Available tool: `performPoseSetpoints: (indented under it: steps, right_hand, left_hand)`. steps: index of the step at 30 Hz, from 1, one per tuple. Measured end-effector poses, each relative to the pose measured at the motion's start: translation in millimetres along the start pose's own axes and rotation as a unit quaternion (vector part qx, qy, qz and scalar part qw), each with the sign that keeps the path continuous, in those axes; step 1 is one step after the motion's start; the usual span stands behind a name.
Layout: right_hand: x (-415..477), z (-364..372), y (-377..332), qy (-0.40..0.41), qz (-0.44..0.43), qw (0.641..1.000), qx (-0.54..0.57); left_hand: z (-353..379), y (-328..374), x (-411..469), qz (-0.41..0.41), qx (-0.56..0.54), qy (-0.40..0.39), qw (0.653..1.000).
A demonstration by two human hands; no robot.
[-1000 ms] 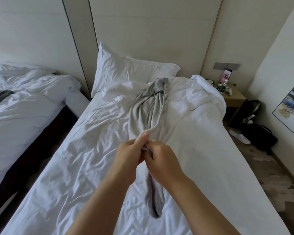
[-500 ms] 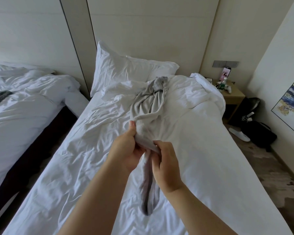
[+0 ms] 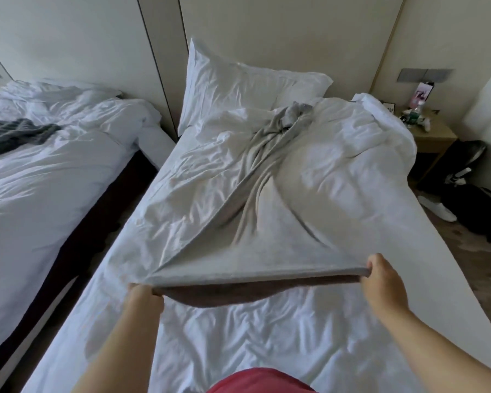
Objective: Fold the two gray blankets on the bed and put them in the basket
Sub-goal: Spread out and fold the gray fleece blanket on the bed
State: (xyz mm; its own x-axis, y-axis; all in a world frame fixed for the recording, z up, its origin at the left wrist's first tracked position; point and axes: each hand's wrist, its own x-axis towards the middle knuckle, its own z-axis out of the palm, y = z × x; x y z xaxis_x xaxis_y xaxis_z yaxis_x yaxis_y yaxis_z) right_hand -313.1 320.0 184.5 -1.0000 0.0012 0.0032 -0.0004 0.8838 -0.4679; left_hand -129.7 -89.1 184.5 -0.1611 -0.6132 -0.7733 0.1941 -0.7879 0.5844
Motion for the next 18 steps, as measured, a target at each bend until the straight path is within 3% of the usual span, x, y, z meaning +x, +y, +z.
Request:
performPoseSetpoints:
  steps: [1, 3, 5, 6, 7, 8, 10, 11, 13, 15, 17, 18]
  right_hand:
    - [-1, 0, 2, 0.015, 0.046, 0.998, 0.046]
    - [0, 0, -6, 0.044, 0.168, 0.965, 0.194]
    - [6, -4, -20, 0.032, 0.266, 0.874, 0.405]
    - [12, -9, -28, -0.008, 0.306, 0.815, 0.492]
    - [20, -17, -37, -0.063, 0.330, 0.781, 0.526]
    - [28, -29, -47, -0.126, 0.326, 0.784, 0.513]
    - [51, -64, -68, -0.219, 0.264, 0.824, 0.451]
    - [64, -86, -79, -0.220, 0.221, 0.841, 0.441]
    - [92, -132, -95, -0.135, 0.115, 0.861, 0.477]
    - [105, -166, -96, 0.030, 0.011, 0.879, 0.476]
    - [104, -168, -76, 0.146, -0.069, 0.932, 0.326]
    - [99, -152, -61, 0.146, -0.083, 0.958, 0.232]
  left_hand:
    - [-7, -11, -6, 0.009, 0.065, 0.020, 0.998]
    - [-23, -36, -1, -0.089, 0.113, 0.041, 0.989]
    - [-16, -43, -5, -0.136, 0.156, 0.043, 0.977]
    - [-1, -39, -13, -0.142, 0.166, 0.036, 0.975]
    - [14, -35, -23, -0.131, 0.225, -0.003, 0.966]
    - [28, -28, -34, -0.117, 0.270, -0.056, 0.954]
    - [55, -3, -50, -0.074, 0.340, -0.185, 0.919]
    - [68, 14, -59, -0.043, 0.373, -0.254, 0.892]
    - [88, 46, -73, 0.031, 0.392, -0.334, 0.856]
    - [99, 67, -70, 0.150, 0.344, -0.319, 0.870]
    - [93, 70, -53, 0.246, 0.325, -0.216, 0.887]
    - [85, 64, -42, 0.272, 0.368, -0.136, 0.879]
